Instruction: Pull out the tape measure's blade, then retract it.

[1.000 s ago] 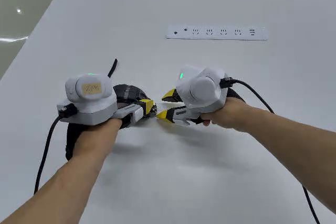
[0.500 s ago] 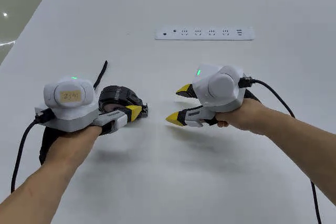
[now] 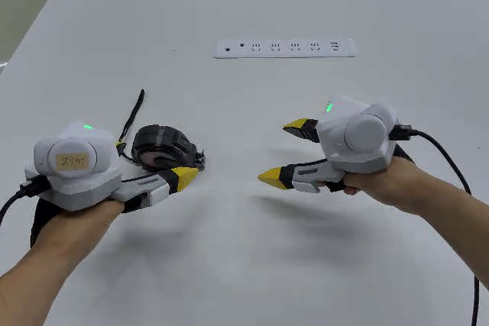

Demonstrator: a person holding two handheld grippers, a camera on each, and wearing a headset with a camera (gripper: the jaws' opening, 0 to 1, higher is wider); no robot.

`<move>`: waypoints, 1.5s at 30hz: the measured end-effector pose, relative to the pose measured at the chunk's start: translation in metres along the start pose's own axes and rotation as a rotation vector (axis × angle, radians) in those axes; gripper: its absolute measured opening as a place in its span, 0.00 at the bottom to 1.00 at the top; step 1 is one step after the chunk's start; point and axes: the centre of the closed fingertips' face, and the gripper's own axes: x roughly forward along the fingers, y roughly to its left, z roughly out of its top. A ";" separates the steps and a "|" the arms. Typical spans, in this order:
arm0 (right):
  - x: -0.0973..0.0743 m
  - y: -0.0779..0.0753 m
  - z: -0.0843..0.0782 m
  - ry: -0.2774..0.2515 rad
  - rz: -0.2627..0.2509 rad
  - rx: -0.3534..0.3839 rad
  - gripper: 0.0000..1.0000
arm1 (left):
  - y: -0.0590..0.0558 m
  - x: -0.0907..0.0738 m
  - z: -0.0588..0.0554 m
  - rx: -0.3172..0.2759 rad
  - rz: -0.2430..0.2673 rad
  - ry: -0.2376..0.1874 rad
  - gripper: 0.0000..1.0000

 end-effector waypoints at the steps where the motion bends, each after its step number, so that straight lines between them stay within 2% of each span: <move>1: -0.002 0.000 -0.001 0.000 -0.004 -0.001 0.62 | -0.001 -0.001 0.000 0.006 -0.007 -0.005 0.80; 4: -0.012 -0.001 -0.007 0.000 -0.026 0.020 0.67 | -0.002 -0.004 0.000 0.048 -0.016 -0.011 0.80; 8: -0.021 0.003 -0.011 -0.022 -0.035 0.042 0.75 | -0.002 -0.009 0.002 0.046 -0.034 -0.031 0.82; 10: -0.025 0.004 -0.017 -0.010 -0.047 0.044 0.77 | -0.005 -0.011 0.003 0.049 -0.055 -0.043 0.83; 13: -0.031 0.007 -0.019 -0.024 -0.053 0.066 0.79 | -0.010 -0.015 0.003 0.053 -0.088 -0.057 0.84; 21: -0.044 0.013 -0.020 -0.060 -0.080 0.097 0.87 | -0.014 -0.024 0.000 0.055 -0.105 -0.088 0.94; 32: -0.065 0.023 -0.032 -0.086 -0.120 0.149 0.94 | -0.026 -0.039 -0.014 0.097 -0.151 -0.064 0.96; 37: -0.070 0.027 -0.036 -0.083 -0.138 0.169 0.98 | -0.024 -0.044 -0.018 0.108 -0.156 -0.051 0.98; 45: -0.075 0.034 -0.036 -0.094 -0.145 0.184 1.00 | -0.023 -0.054 -0.018 0.110 -0.160 -0.064 1.00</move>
